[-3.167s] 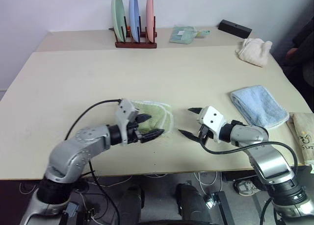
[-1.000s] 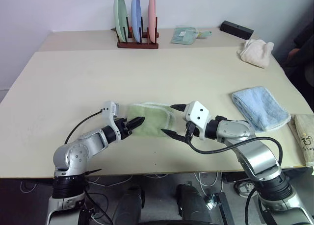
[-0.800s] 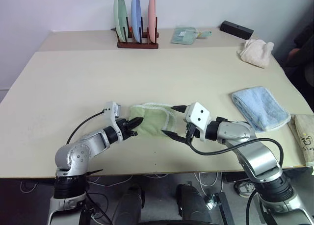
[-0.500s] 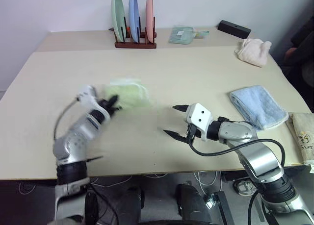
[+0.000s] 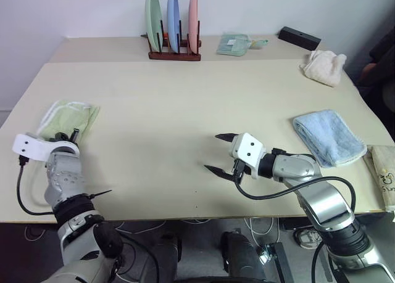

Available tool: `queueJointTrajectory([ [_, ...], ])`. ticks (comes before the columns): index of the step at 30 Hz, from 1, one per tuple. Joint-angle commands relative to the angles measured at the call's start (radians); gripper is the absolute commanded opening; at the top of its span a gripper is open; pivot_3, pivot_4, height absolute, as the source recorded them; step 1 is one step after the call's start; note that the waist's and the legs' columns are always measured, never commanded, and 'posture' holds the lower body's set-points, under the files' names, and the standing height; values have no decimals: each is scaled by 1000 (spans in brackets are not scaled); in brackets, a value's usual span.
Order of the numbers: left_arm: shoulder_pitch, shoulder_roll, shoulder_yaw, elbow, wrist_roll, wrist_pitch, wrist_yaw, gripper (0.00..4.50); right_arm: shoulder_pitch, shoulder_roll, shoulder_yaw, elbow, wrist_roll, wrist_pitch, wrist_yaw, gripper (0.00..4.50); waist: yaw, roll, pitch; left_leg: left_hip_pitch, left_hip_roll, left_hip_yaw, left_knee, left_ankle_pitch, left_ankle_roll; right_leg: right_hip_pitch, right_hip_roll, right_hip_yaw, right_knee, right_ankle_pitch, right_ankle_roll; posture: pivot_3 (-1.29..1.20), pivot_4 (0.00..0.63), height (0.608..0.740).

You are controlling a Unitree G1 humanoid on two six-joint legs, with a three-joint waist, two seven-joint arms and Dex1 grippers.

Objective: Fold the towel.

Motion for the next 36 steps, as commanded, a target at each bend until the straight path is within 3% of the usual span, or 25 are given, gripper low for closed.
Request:
queueJointTrajectory([
  [1,12,-5,-13,-81,-26,-15,3,1527,3,-2,-10,-7,-5,-26,0,4500,-4,0,0,0,0,0,0,0,0,0,0,0,0,0,0,0,150,740],
  [7,73,6,-9,-168,-27,16,48,4444,2,-7,-15,5,-4,-38,7,4500,-8,0,0,0,0,0,0,0,0,0,0,0,0,0,0,0,150,740],
  [12,159,122,-57,-287,61,-7,-1,4444,9,-25,-31,20,1,-54,22,4500,-10,-1,0,1,1,0,-1,0,0,-1,1,0,1,0,0,0,150,740],
  [19,252,293,-442,-487,195,27,-387,4444,51,-44,-93,52,11,-48,2,4500,22,-3,1,0,-1,0,0,0,-1,2,0,0,-2,-1,-2,0,150,740],
  [25,314,330,-740,-552,309,2,-632,4444,107,-66,-217,114,29,-61,-22,4500,0,-2,1,0,-1,0,-2,0,0,1,0,1,-1,-1,-3,0,150,740],
  [36,309,246,-822,-487,383,-36,-712,4444,185,-111,-358,160,57,-91,-7,4500,-4,-1,2,0,0,0,-2,0,0,0,0,1,0,0,-1,0,150,740],
])
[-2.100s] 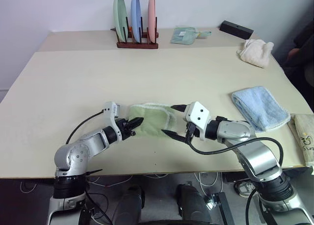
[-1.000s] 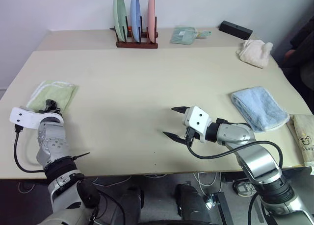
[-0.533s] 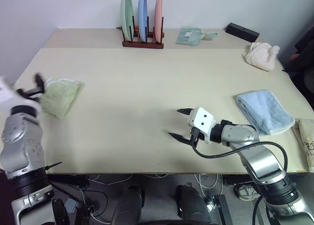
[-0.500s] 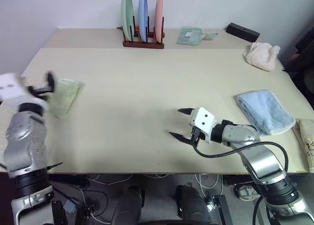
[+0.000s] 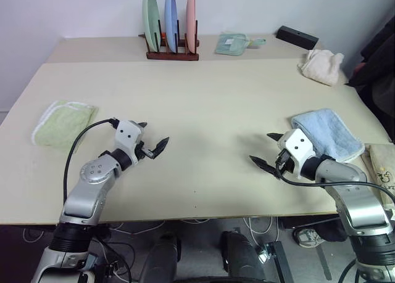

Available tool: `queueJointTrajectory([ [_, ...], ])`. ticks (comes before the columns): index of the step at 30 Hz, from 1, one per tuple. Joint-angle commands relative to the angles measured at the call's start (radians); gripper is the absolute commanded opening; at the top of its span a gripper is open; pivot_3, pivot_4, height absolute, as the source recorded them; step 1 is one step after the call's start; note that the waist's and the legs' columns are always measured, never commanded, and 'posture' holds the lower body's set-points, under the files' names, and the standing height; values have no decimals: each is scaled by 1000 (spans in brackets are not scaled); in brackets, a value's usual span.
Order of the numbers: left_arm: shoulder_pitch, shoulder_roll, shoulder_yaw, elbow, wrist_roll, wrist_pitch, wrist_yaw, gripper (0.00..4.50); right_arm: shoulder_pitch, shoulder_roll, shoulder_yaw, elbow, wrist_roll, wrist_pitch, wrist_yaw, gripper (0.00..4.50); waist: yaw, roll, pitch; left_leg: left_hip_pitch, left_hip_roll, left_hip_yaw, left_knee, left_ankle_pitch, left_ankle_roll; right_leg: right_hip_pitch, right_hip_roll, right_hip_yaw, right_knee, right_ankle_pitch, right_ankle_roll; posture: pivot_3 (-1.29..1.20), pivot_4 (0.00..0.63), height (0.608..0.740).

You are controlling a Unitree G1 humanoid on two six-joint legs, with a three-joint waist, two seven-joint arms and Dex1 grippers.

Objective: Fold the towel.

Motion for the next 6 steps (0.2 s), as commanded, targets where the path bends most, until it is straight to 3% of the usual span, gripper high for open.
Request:
queueJointTrajectory([
  [1,-7,-16,-1,-11,24,-24,-6,4444,12,-20,-36,-20,17,-23,8,4500,0,0,0,0,0,0,0,0,0,0,0,0,0,0,0,0,150,740],
  [6,12,-37,4,0,56,-45,-3,4444,-7,-12,-14,-4,23,-12,18,4500,-3,0,0,0,0,0,0,0,0,0,0,0,0,0,0,0,150,740],
])
